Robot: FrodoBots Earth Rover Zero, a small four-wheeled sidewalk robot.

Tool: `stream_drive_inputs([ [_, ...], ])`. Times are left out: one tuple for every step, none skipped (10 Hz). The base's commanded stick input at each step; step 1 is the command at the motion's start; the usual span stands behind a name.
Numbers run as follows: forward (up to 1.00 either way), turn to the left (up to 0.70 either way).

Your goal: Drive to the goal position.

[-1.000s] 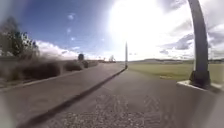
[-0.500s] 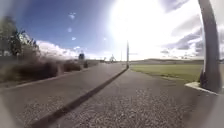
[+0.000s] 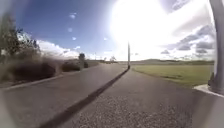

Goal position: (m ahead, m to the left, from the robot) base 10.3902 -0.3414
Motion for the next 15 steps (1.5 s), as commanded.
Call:
stream_drive_inputs([
  [0.70, 0.00],
  [0.70, 0.00],
  [0.70, 0.00],
  [0.70, 0.00],
  [0.70, 0.00],
  [0.70, 0.00],
  [0.70, 0.00],
  [0.70, 0.00],
  [0.70, 0.00],
  [0.70, 0.00],
  [0.70, 0.00],
  [0.70, 0.00],
  [0.70, 0.00],
  [0.70, 0.00],
  [0.70, 0.00],
])
